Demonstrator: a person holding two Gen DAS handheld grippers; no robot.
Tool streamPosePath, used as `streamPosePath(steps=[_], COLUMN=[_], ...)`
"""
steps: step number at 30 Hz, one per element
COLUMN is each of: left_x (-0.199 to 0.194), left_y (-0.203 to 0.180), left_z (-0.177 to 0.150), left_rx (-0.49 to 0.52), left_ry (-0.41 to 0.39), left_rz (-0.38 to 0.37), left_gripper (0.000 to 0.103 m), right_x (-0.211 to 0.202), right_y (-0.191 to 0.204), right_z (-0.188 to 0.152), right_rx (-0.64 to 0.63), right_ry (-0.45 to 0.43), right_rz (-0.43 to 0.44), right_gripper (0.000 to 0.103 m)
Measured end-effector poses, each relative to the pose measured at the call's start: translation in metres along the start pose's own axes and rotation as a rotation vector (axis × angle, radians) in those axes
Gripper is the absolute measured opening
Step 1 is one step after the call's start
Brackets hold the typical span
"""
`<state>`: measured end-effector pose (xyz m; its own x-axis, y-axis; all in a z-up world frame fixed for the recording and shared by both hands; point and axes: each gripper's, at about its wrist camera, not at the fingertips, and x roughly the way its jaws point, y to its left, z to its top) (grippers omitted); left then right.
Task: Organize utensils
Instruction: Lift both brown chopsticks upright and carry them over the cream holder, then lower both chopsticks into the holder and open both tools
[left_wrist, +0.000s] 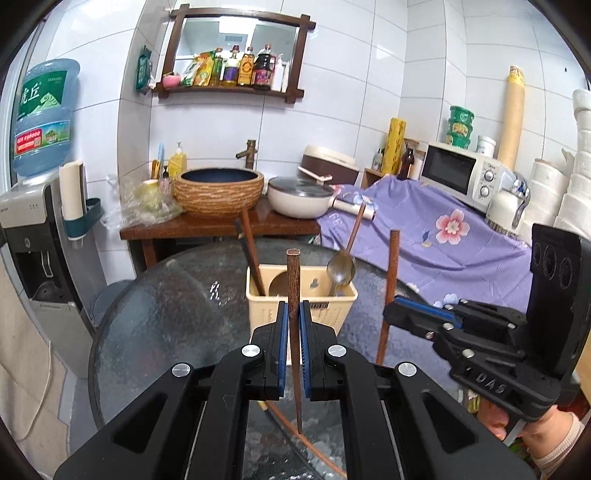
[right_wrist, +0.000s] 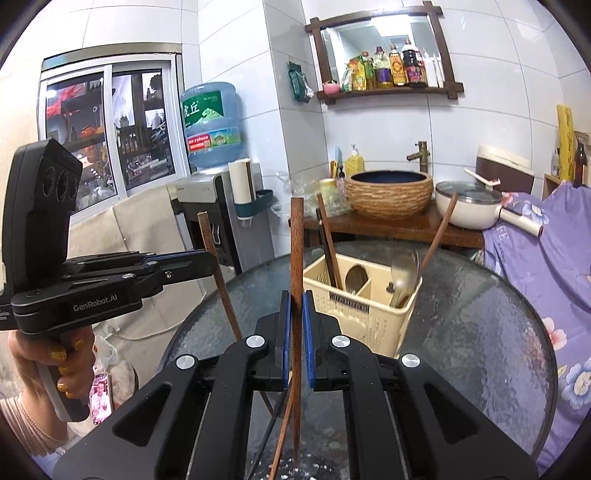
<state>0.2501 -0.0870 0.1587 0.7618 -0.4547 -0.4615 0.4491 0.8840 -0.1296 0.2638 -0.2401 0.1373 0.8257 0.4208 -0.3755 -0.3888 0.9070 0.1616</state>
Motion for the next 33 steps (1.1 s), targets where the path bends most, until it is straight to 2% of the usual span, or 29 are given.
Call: streamPosePath(steps=[8,11,14,19,21,25,33], left_x=[-0.001,-0.001,0.0,0.015,0.025,0.043,0.069], left_y=[-0.001,0.0,0.002,0.014,0.018,0.027,0.027], left_z=[0.055,0.08,0.108,0.131,0.132,0.125,0.089], left_rx=[-0.032,-0.043,-0.049,-0.101,-0.117,-0.151,-0.143], left_ry=[-0.045,-0.079,-0.138,-0.183,-0.201,-0.207,-0.176], left_rz=[-0.027,-0.008,0.049,0.081,0.119,0.134,0.135], left_gripper=[0.006,0.006,0.006,0.006,0.006,0.006,0.006], right_x=[0.004,0.008,0.011,0.023,0.03,0.046,0.071], right_y=[-0.006,-0.007,-0.011,-0.025,-0.028,-0.03,-0.04], right_z=[0.053,0.078,0.1,0.128,0.133,0.126,0.091], right_rx=[0.003,-0.004,-0.01,0.018,0.011,-0.038,-0.036], right_ry=[-0.082,-0.107,-0.144,-0.199,-0.218,-0.252,-0.215], right_rz=[-0.055,-0.079,-0.122,-0.179,-0.205,-0.268,-0.285], right_gripper=[0.007,0.007,0.007,0.007,0.007,0.007,0.007])
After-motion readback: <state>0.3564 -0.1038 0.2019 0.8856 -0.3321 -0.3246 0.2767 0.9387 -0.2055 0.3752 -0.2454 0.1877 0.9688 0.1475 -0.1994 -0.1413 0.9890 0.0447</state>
